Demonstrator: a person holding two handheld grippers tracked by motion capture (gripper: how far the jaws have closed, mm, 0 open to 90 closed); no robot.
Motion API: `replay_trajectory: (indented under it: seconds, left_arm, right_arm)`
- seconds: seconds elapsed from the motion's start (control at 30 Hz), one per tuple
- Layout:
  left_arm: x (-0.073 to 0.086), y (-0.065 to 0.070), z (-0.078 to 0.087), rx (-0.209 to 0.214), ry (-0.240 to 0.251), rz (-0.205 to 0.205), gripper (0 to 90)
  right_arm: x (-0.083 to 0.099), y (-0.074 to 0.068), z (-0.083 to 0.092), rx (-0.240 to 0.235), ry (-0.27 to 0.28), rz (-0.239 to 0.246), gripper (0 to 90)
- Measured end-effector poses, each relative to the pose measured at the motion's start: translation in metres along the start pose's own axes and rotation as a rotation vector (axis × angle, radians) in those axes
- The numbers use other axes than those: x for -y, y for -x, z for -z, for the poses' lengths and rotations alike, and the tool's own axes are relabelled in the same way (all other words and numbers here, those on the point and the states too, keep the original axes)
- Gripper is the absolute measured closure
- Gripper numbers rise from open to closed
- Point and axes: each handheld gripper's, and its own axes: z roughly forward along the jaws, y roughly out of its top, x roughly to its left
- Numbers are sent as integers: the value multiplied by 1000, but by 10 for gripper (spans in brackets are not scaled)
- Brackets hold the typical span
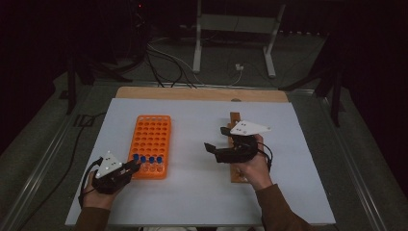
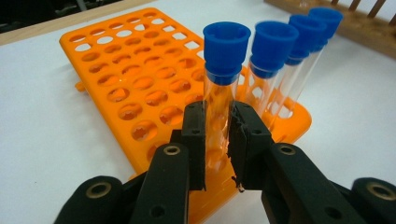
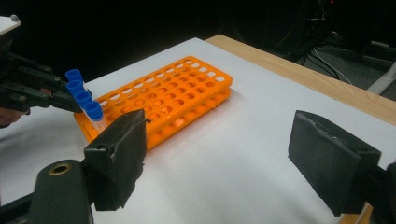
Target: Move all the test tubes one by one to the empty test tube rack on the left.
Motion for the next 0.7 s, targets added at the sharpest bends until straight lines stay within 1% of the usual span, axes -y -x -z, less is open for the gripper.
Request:
replay_trajectory:
  seconds: [0.07,0.23,0.33,0.43,0.6,0.7]
  left_arm:
    - [0,0,0,0,-10,-2,778]
    - [3,-1,-1,2,-30,8,778]
    - [4,-2,0,10,-23,18,766]
    - [4,-3,3,18,3,29,649]
    - [0,-3,7,38,49,37,509]
    - [-2,-2,9,29,72,40,382]
  right_arm:
    - [0,0,0,1,1,-2,199]
    - [0,3,3,9,7,-6,199]
    - [0,6,6,18,10,-10,198]
    - [0,10,9,34,17,-16,194]
    - [0,19,14,73,24,-20,194]
    - [1,25,16,99,23,-24,192]
